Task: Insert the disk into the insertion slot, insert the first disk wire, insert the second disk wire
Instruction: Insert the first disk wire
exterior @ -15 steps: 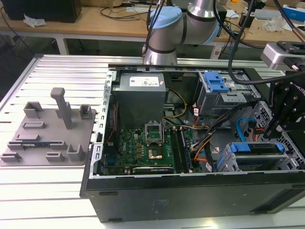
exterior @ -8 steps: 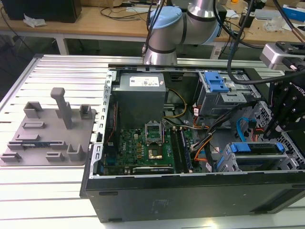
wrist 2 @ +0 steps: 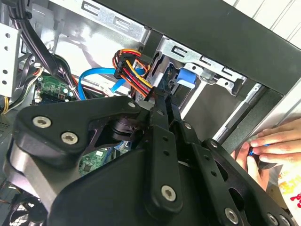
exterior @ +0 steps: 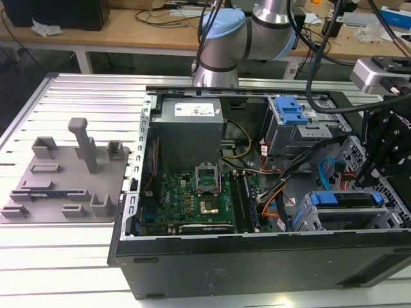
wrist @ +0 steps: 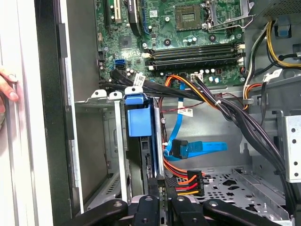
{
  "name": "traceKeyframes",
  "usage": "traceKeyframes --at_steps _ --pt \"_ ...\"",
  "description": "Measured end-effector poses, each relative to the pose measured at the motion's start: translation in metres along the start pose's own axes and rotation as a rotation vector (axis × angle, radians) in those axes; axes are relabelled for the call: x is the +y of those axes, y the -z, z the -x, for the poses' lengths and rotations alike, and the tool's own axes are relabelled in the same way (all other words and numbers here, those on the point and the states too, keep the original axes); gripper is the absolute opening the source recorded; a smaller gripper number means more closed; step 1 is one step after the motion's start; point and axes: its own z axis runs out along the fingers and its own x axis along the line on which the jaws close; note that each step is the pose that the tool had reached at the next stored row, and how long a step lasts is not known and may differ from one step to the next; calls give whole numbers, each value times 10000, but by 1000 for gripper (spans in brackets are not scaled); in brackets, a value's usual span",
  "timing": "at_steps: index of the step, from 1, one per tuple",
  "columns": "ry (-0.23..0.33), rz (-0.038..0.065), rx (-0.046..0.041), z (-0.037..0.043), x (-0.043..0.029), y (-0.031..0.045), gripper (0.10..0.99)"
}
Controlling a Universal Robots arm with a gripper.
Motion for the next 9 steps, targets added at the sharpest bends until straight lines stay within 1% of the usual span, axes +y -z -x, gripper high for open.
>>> traceKeyframes --at_steps 4,9 --pt "1 0 -1 -31 4 -4 165" --pt "1 0 -1 -45 5 -7 165"
